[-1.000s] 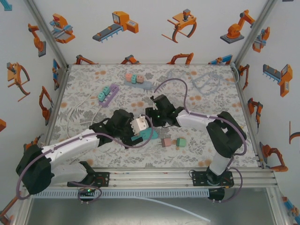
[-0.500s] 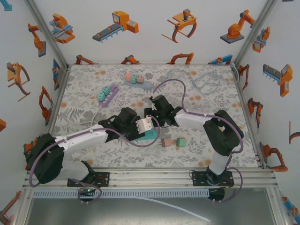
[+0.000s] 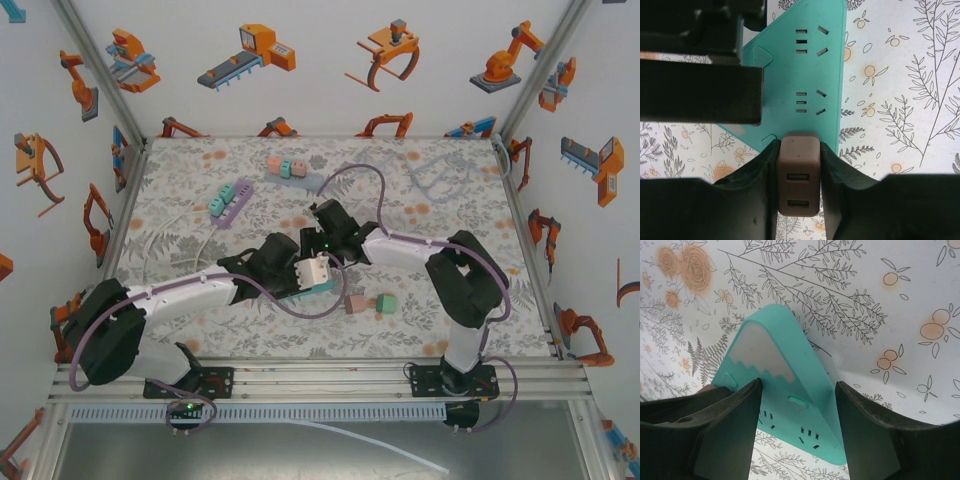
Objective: Pull the plug off the socket
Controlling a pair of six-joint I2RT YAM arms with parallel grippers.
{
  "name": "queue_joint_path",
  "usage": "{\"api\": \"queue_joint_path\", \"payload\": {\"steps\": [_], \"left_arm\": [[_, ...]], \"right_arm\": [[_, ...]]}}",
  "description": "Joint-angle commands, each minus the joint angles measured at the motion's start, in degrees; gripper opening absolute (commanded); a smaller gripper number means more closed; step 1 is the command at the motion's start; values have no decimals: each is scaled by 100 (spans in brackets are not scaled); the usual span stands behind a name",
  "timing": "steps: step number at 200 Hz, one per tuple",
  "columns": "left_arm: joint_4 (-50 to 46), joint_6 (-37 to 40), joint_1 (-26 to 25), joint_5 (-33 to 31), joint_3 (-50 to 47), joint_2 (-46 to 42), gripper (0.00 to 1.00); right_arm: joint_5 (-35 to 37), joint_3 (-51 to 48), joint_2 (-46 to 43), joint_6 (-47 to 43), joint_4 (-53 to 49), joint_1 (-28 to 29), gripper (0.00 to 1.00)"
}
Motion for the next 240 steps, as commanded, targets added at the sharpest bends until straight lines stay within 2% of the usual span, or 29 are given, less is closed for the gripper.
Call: {"api": "queue_joint_path", "payload": {"steps": [1, 47, 89, 135, 170, 177, 192, 211, 232, 233, 238, 240], "left_arm": [[11, 204, -39, -227, 130, 58, 28], [-28, 316, -139, -456, 244, -346, 23], [-77, 470, -255, -918, 220, -591, 17], [-219, 43, -256, -852, 200, -787, 12], [-68, -689, -198, -761, -2, -863, 7], [70, -774, -193, -693, -101, -876, 7], [269, -901, -200, -578, -284, -853, 7], [537, -937, -198, -579, -489, -859, 7], [711, -904, -197, -630, -597, -892, 7], [712, -907, -200, -632, -598, -888, 7], [729, -908, -192, -616, -594, -888, 7], [746, -901, -191, -609, -592, -881, 7]], "right_arm": [[909, 101, 425, -434, -1339, 219, 56], [1954, 343, 788, -622, -2029, 518, 56], [2128, 394, 986, -613, -2231, 618, 56], [2465, 464, 1194, -650, -2374, 680, 56], [2349, 494, 1408, -737, -2429, 739, 56], [2106, 486, 1371, -758, -2341, 741, 56], [1123, 261, 1065, -769, -1787, 741, 56], [4, -106, 649, -661, -1068, 733, 60], [-321, -264, 595, -641, -949, 737, 71], [-320, -268, 598, -646, -954, 735, 72], [-320, -294, 618, -664, -953, 733, 95], [-320, -308, 628, -674, -956, 733, 98]]}}
